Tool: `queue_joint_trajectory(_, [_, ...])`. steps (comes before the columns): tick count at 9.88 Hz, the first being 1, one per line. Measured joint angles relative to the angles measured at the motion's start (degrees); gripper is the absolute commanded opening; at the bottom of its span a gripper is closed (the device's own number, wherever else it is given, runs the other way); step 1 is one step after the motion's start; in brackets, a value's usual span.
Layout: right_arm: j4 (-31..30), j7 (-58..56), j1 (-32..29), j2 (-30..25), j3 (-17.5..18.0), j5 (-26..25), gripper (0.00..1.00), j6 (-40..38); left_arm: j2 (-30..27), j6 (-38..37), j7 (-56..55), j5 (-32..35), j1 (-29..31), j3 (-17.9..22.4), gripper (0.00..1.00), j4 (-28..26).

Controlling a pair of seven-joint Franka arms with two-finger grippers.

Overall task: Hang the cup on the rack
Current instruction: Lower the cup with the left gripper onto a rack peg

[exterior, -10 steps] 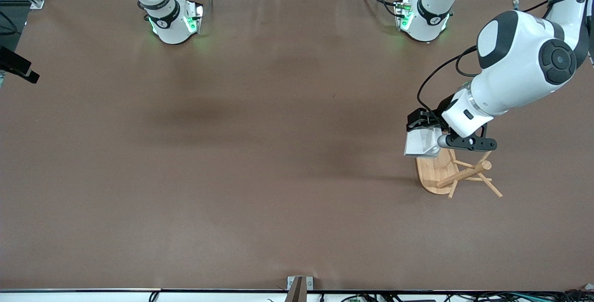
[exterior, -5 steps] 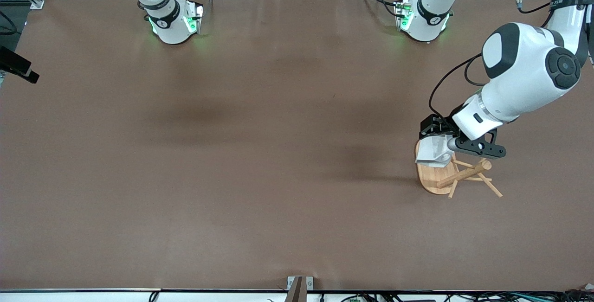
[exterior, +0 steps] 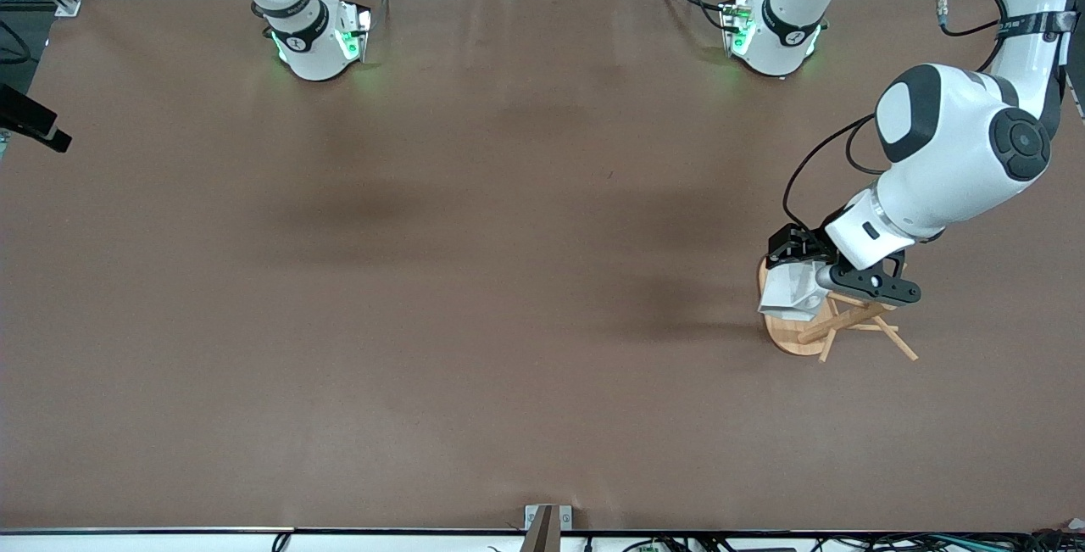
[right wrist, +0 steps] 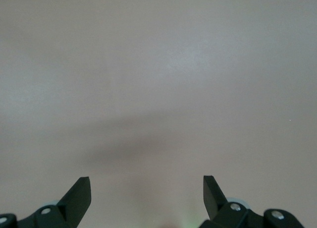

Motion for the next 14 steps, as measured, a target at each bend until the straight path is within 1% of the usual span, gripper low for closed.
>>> queue_joint_trajectory(7, [0.0,-0.03,-0.06,0.03,-0.38,-0.06,1.0,-0.17,1.25,1.56,0.55,0.0,0.13,0.29,0.01,-0.03])
queue_joint_trajectory(12, [0.0,-0.33,-0.15,0.17,-0.5,-0.08,1.0,-0.28,1.32,1.57,0.56,0.0,0.25,2.05,0.01,-0.49])
queue_joint_trajectory(14, [0.0,-0.74,-0.16,0.19,-0.51,-0.08,1.0,-0.31,1.32,1.58,0.56,0.0,0.45,2.18,0.01,-0.64])
